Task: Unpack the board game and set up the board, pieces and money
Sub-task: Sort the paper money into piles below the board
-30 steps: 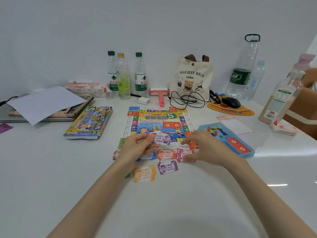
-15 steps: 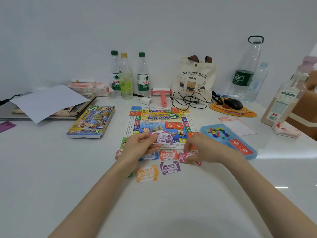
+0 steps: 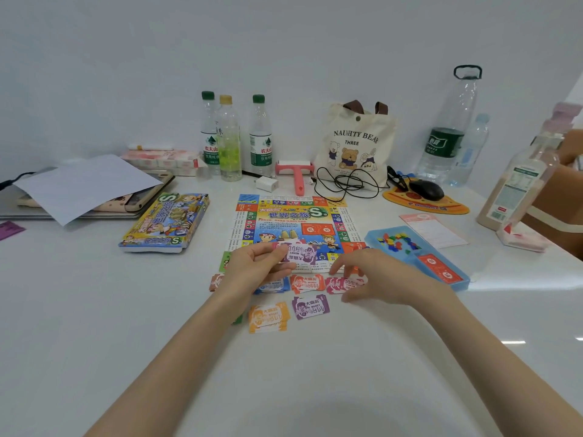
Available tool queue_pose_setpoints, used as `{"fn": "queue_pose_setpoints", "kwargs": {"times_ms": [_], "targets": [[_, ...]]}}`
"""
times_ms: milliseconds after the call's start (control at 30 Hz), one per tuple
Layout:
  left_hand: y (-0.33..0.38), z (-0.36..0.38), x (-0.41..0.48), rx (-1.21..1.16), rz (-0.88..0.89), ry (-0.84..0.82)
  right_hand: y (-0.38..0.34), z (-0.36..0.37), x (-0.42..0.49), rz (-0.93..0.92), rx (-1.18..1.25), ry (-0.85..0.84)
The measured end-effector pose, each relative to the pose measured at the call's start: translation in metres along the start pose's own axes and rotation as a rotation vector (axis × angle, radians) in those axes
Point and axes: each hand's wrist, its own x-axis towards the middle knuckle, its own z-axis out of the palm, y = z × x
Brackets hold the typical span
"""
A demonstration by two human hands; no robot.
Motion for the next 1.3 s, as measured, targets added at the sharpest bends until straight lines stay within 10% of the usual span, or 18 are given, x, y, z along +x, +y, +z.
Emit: {"fn": "queue_pose_setpoints", "kwargs": {"times_ms": [1300], "targets": [[0.0,-0.002,0.0,0.004,0.004,-0.015,-0.012,0.001,-0.006,0.008,-0.008,0.12]]}}
